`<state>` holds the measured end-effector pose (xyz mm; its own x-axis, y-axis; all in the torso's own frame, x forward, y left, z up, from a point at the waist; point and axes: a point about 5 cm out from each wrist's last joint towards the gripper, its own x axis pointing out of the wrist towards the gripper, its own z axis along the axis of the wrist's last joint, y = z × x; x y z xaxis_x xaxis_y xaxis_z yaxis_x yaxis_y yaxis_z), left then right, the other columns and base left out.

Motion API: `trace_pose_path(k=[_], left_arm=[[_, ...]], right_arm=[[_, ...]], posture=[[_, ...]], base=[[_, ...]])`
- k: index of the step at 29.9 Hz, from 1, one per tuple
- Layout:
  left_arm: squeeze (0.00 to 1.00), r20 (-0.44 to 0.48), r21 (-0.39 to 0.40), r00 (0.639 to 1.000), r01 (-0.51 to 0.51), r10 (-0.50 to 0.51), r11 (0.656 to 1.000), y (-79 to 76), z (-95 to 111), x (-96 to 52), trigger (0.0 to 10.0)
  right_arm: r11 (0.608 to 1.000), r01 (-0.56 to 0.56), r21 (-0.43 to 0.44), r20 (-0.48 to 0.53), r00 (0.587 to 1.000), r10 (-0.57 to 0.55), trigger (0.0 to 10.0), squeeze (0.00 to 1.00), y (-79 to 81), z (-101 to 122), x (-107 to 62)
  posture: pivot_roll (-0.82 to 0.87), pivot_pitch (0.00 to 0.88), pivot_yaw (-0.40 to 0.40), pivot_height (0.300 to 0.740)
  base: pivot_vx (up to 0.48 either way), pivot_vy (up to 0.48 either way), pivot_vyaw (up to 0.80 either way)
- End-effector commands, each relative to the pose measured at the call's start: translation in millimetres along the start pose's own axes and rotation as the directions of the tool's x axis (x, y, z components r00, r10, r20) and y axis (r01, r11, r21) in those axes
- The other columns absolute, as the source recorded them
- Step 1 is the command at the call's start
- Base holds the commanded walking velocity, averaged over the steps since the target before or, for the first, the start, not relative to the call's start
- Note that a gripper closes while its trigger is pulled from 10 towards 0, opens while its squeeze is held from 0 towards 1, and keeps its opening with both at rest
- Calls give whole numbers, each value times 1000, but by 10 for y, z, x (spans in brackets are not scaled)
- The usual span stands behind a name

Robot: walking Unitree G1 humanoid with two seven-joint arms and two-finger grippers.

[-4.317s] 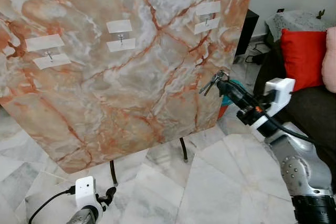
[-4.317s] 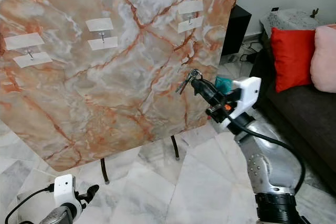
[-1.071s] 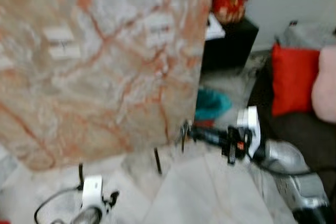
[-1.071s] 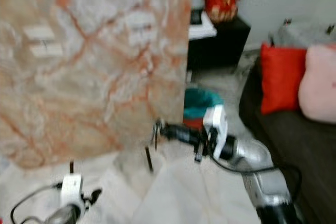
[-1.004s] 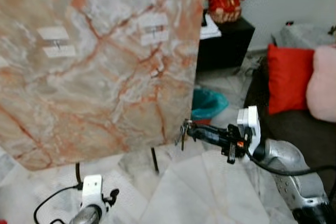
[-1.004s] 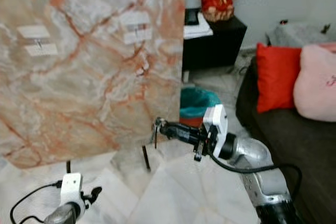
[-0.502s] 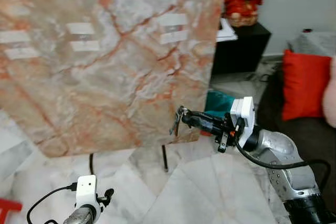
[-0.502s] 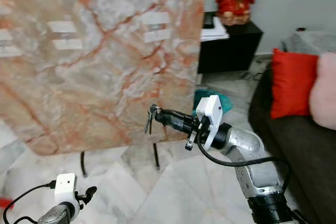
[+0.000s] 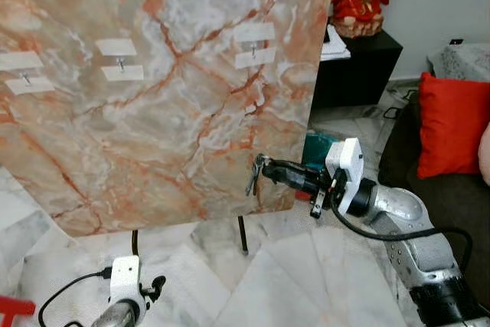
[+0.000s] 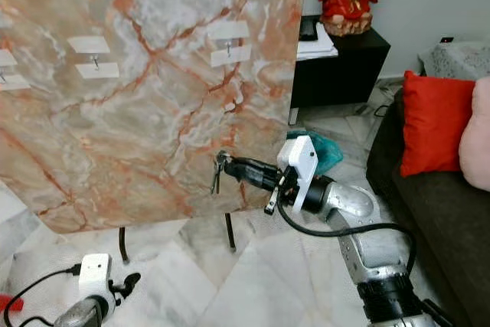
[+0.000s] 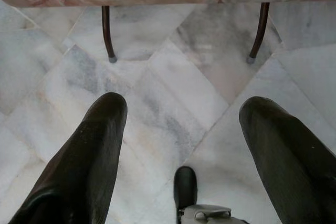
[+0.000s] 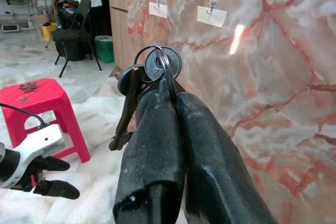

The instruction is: Hang keys on a hook

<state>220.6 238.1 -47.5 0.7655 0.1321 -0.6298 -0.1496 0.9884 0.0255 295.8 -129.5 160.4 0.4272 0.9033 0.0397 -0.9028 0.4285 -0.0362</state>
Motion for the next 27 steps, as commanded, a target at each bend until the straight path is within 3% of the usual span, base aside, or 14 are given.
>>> trace_pose_path(k=[1,17,27], left_arm=[[0,-13,-3,1000,1,-1,1000,11,-17,-3,10000],[0,-8,1,1000,4,-4,1000,20,4,2,10000],[0,-2,-39,1000,-11,10,999,49,-8,-8,10000]], right_arm=[[1000,-9,-19,6,1000,9,10000,0,-2,34,46],[1000,-7,-24,-1,1000,7,10000,0,15,11,73],[1000,5,-31,-11,1000,-6,10000,0,-15,8,87]], posture=[[38,49,25,740],[38,42,32,740],[42,57,32,740]], base=[[382,0,0],[371,0,0],[0,0,0]])
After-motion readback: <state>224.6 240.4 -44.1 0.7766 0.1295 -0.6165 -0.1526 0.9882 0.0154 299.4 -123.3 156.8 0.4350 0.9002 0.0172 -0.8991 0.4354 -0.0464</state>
